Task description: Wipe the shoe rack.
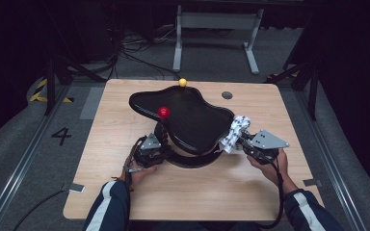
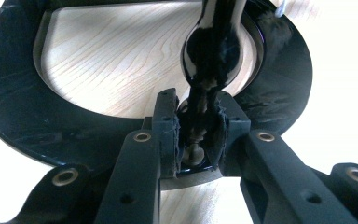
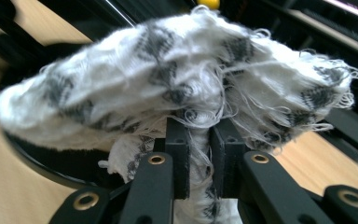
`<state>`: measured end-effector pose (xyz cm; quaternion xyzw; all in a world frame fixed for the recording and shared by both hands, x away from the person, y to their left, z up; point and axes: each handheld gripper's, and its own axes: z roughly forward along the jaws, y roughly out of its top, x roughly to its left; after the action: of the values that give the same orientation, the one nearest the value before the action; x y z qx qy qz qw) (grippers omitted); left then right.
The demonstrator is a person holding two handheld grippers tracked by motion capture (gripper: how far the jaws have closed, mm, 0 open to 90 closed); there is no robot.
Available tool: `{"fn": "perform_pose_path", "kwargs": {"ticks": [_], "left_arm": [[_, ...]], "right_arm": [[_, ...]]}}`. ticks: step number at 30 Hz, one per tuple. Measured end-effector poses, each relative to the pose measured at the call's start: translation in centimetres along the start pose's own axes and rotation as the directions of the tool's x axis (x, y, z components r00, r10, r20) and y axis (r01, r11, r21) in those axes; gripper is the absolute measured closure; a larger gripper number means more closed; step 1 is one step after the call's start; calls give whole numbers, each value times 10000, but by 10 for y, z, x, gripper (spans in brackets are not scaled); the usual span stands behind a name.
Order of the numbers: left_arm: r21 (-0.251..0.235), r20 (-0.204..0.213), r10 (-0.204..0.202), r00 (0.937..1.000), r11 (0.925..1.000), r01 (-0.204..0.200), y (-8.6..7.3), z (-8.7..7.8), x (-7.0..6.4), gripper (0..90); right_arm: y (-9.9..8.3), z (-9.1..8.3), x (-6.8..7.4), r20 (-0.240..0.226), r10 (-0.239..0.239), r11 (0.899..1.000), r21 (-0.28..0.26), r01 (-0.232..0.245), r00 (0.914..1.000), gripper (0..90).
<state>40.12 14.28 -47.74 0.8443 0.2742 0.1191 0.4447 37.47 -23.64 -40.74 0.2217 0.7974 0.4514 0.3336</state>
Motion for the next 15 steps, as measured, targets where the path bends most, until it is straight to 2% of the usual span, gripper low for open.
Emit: {"fn": "perform_pose_path", "kwargs": {"ticks": [3,8,11,15], "left_arm": [[-4,3,-11,10000,10000,11,0,0,0,743],[-16,12,-1,10000,10000,1,0,0,0,743],[-18,5,-1,10000,10000,1,0,0,0,744],[-1,-28,-33,10000,10000,33,0,0,0,743]], "right_arm": [[15,-4,14,-425,-259,9985,-490,238,9988,794],[32,-12,33,-686,-829,9921,-999,759,9942,795],[39,-16,39,-846,-903,9900,-1156,802,9923,794],[51,-28,51,-1050,-1369,9797,-1616,1190,9850,794]]}}
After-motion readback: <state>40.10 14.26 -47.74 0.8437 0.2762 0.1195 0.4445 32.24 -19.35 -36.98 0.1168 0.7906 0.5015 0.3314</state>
